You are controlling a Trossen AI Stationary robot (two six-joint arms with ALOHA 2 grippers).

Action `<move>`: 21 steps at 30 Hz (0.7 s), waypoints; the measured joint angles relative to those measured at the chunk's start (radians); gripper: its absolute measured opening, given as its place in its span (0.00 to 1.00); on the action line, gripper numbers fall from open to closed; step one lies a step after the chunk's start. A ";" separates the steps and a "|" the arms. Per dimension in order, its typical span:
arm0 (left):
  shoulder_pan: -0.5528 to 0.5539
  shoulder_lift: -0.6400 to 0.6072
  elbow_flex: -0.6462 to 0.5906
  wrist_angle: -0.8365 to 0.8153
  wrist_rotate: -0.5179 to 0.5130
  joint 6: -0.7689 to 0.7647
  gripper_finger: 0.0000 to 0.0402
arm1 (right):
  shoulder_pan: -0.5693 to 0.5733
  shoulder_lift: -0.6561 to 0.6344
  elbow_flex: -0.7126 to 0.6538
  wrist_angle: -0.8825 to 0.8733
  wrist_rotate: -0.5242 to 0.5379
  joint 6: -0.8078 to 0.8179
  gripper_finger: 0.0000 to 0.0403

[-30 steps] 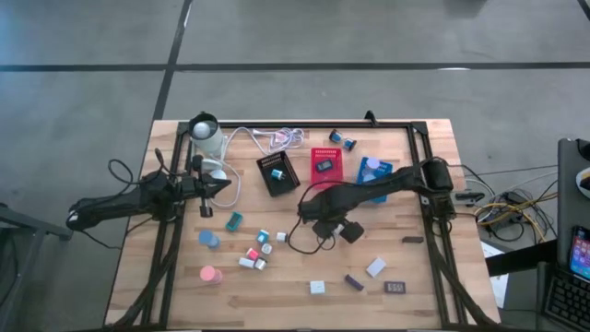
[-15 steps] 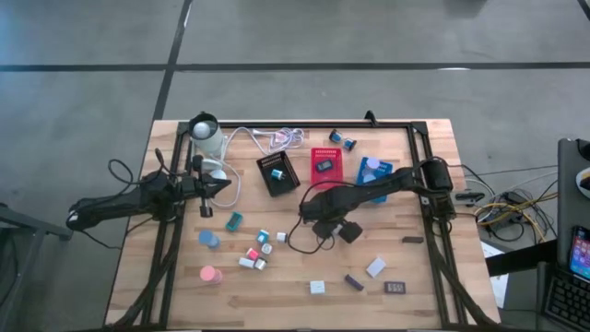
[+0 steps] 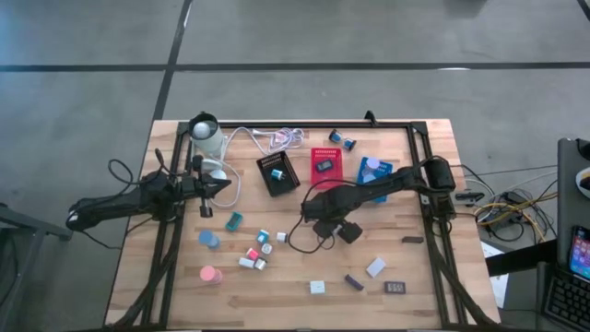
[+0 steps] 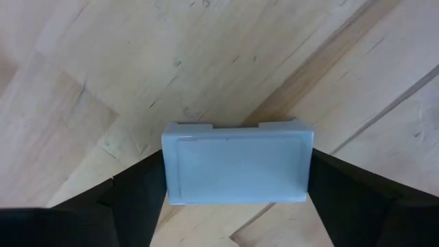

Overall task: Pick & Place Office items
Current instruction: Put the top white digital clock into the red bin

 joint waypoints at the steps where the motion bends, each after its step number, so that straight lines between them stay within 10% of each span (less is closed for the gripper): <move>1: 0.000 0.000 0.000 0.000 0.000 0.000 0.03 | 0.000 0.000 0.003 -0.002 0.001 0.011 0.74; 21: 0.000 0.000 0.000 0.000 0.000 0.000 0.03 | 0.001 -0.119 0.019 0.000 -0.034 0.095 0.71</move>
